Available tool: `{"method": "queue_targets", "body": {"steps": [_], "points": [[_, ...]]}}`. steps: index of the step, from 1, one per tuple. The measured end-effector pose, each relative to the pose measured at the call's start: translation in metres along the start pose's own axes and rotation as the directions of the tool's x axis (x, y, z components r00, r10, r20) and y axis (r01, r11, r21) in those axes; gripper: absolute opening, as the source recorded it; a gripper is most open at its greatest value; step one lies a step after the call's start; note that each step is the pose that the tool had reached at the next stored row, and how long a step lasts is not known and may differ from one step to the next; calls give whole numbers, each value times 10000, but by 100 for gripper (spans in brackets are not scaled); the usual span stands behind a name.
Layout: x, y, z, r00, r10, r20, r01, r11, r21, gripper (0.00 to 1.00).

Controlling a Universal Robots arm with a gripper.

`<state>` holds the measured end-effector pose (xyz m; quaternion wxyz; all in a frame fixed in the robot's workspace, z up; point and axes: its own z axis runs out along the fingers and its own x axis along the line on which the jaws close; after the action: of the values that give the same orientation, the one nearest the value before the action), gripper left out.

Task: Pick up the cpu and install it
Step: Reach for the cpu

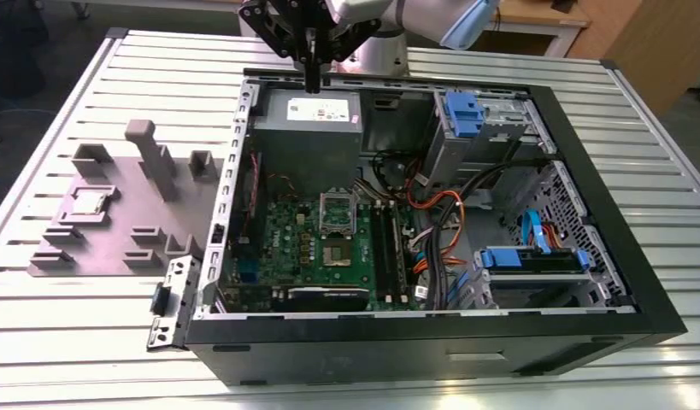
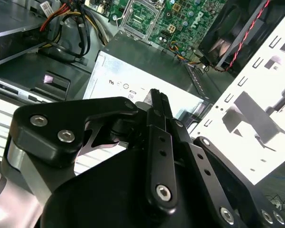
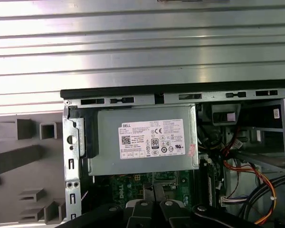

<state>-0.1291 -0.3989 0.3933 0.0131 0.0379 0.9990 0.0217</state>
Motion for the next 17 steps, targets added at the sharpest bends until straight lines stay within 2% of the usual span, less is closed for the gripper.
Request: {"method": "queue_targets", "body": {"steps": [17], "points": [[33,-3,-1,10000,0,-1,0,10000,1,14]]}}
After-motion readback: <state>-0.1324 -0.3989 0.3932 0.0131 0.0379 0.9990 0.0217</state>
